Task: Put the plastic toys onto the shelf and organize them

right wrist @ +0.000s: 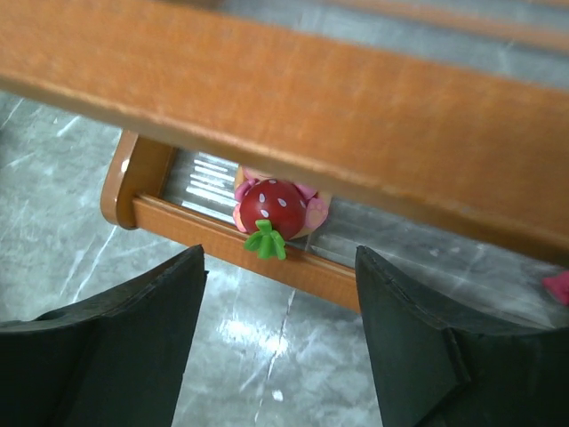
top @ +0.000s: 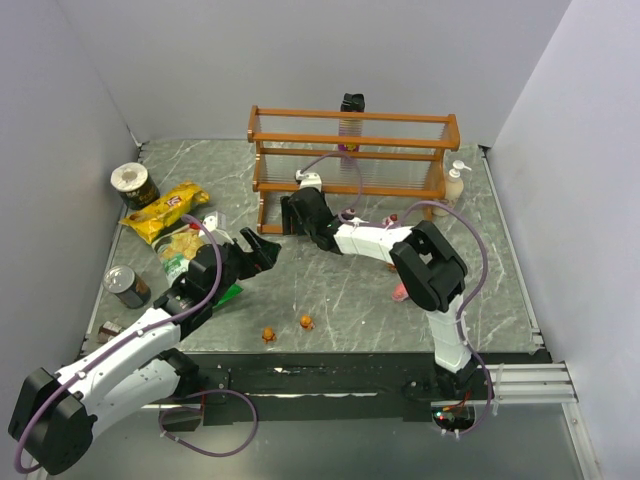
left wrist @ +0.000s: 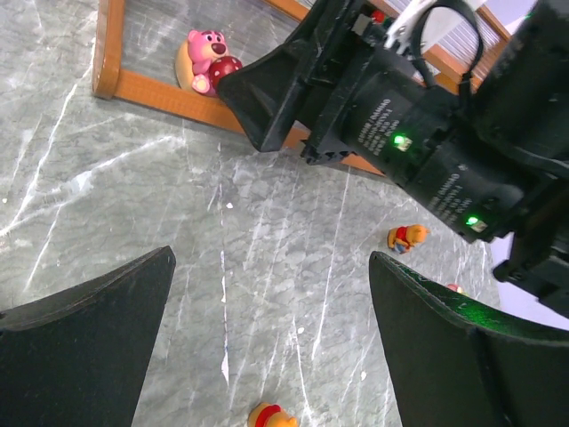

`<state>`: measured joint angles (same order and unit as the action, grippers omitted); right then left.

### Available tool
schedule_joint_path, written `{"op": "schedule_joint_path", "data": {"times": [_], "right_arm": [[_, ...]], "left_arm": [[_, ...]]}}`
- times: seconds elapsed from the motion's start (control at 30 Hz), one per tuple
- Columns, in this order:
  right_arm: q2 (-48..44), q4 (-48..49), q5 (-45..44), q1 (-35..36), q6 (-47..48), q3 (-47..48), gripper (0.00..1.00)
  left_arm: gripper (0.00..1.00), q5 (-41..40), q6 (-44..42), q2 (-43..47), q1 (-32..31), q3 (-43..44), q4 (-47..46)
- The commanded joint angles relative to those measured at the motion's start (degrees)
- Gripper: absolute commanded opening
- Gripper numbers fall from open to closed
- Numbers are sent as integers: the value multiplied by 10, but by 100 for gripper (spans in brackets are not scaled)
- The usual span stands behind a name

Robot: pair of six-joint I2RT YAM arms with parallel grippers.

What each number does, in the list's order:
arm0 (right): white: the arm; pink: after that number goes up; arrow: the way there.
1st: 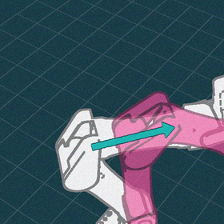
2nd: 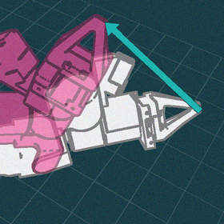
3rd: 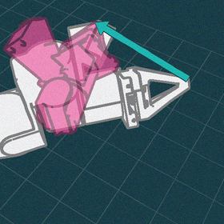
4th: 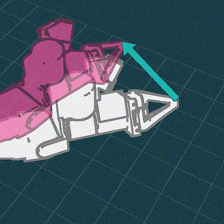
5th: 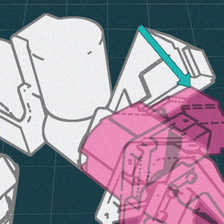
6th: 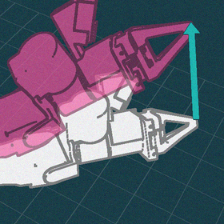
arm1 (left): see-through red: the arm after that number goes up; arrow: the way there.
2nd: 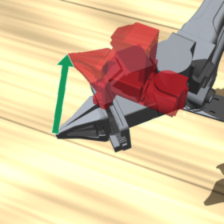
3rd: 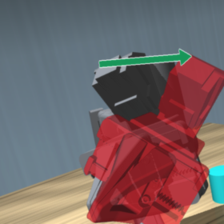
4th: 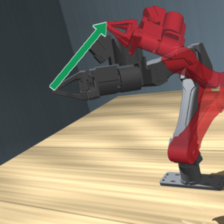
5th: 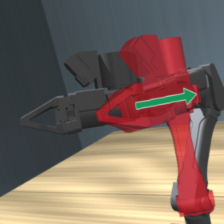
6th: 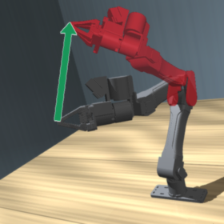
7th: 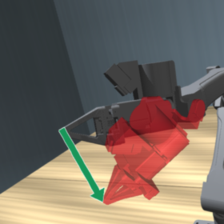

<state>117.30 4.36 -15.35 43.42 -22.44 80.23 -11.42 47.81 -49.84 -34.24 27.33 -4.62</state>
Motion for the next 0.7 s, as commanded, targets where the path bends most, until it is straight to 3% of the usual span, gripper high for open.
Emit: {"op": "schedule_joint_path", "data": {"times": [0.0, 0.33, 0.67], "right_arm": [[16, 56, -17, -2, 2, 6, 71], [21, 139, -109, 31, 6, -35, 61], [34, 94, -106, 33, -17, -3, 43]], "left_arm": [[96, 3, 7, -2, 5, 6, -10], [96, 8, 8, -3, 8, 5, -13], [96, 10, 8, 0, 8, 4, -14]]}}
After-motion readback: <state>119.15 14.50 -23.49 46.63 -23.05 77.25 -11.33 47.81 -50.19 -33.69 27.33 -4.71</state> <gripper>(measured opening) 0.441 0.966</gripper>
